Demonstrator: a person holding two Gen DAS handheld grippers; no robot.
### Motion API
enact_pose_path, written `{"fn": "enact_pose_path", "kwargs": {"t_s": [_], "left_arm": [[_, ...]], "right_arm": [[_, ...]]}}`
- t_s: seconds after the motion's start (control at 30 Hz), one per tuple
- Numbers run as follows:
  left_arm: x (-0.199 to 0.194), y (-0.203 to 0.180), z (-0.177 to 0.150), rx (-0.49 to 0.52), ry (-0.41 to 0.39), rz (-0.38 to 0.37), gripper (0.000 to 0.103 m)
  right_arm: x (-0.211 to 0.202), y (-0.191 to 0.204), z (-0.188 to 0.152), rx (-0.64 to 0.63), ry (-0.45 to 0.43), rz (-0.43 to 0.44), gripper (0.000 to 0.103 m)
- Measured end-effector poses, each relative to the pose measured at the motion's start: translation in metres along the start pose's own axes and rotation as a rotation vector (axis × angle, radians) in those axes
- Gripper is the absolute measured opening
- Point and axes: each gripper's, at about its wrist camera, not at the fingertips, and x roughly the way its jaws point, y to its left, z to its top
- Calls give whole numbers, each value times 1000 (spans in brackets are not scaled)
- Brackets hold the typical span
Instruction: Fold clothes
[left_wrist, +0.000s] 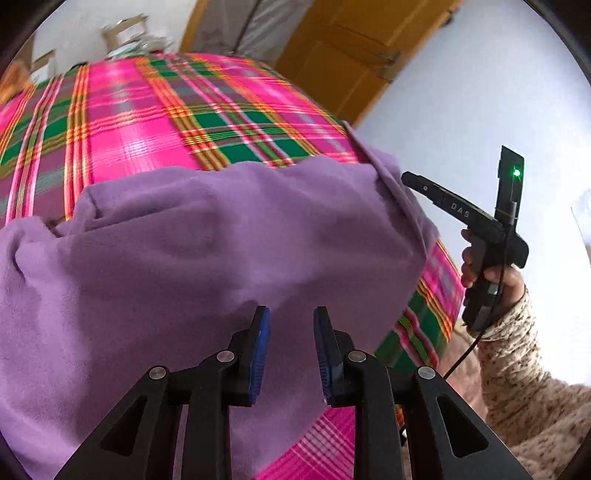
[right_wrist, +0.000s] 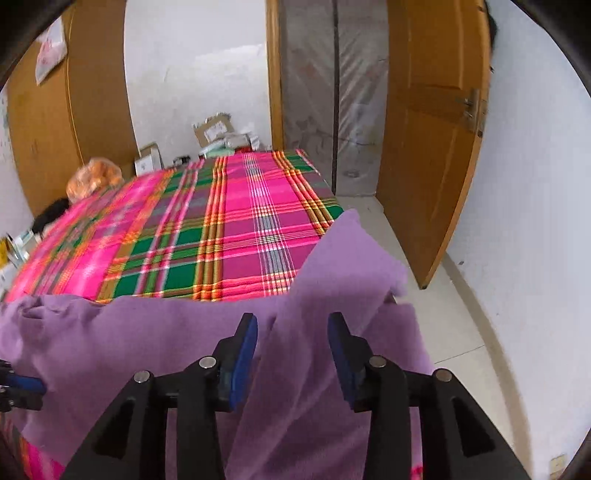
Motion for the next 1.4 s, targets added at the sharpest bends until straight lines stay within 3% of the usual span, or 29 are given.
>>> {"fn": "enact_pose_path", "kwargs": {"t_s": [0.27,0.33,0.4,0.5,0.9,1.3,1.4], "left_arm": [[13,1,2,-27,28,16,26],[16,0,4,-25,30,15,26],[17,0,5,-27,30,14,26],[18,0,7,-29,29,13,26],[16,0,5,-35,22,10,26],[18,-3,5,-38,26,16,26],[18,-3,6,-37,28,18,26]], "right_arm": [[42,-7,18,13,105,-80,40],[48,-9,22,12,119,-117,33],[51,-12,25,17,128,-140,17],[51,-20,27,39,121,-140,3],[-3,-98,-10,356,6,-74,3],[-37,-140,-55,580,-109,-28,3],[-31,-147,-62,617,-76,-38,3]]}}
